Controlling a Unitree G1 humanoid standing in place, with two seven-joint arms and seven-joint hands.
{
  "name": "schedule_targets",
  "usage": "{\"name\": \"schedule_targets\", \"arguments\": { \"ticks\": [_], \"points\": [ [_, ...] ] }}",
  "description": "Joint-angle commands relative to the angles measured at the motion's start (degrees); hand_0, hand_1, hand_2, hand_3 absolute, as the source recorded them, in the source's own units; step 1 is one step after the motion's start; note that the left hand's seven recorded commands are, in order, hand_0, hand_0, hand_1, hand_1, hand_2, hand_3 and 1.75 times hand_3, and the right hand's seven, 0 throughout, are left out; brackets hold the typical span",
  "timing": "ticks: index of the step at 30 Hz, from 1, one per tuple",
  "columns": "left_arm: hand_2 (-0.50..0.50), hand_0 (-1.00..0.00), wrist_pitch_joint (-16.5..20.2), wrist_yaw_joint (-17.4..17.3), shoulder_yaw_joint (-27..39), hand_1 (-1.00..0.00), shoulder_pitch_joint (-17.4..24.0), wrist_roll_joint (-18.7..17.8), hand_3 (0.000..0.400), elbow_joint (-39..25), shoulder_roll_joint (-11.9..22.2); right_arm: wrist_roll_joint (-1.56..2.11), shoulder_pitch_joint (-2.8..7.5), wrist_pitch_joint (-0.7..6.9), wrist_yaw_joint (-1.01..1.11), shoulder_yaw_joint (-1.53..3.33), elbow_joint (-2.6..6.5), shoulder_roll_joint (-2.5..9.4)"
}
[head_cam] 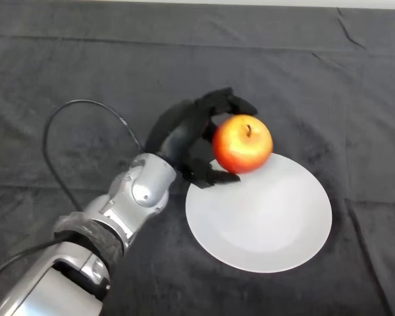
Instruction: Move the apple to the plate
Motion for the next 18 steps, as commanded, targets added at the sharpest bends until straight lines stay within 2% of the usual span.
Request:
{"name": "schedule_targets", "arguments": {
  "ticks": [1, 10, 12, 13, 14, 16, 17, 18],
  "points": [
    [0.00, -1.00, 0.4, -0.4, -1.9, -1.00, -4.1, 1.6, 0.400, -0.4, -0.6, -0.97, 3.97, 0.37, 0.70, 1.43, 1.99, 2.26],
    [0.00, -1.00, 2.2, -2.3, -8.2, -1.00, -4.4, 4.5, 0.400, -0.3, -0.2, -1.00, 3.89, 0.28, 0.68, 1.46, 2.16, 2.25],
    [0.05, -0.89, 2.5, -2.7, -9.2, -1.00, -4.4, 4.9, 0.400, -0.3, 0.0, -1.01, 3.87, 0.26, 0.67, 1.46, 2.19, 2.25],
    [0.11, -0.78, 2.7, -2.9, -9.6, -1.00, -4.4, 5.1, 0.400, -0.3, 0.1, -1.01, 3.86, 0.25, 0.67, 1.47, 2.21, 2.25],
    [0.13, -0.73, 2.9, -3.0, -10.0, -1.00, -4.4, 5.2, 0.400, -0.3, 0.2, -1.01, 3.86, 0.24, 0.66, 1.47, 2.23, 2.25],
    [0.23, -0.49, 3.3, -3.4, -10.6, -0.96, -4.5, 5.4, 0.383, -0.2, 0.3, -1.02, 3.84, 0.22, 0.66, 1.48, 2.26, 2.25],
    [0.25, -0.45, 3.4, -3.5, -10.8, -0.95, -4.5, 5.5, 0.381, -0.2, 0.4, -1.02, 3.83, 0.21, 0.66, 1.48, 2.28, 2.25],
    [0.31, -0.18, 3.6, -3.7, -11.0, -0.80, -4.5, 5.5, 0.320, -0.1, 0.5, -1.02, 3.83, 0.20, 0.65, 1.48, 2.29, 2.25]
  ]
}}
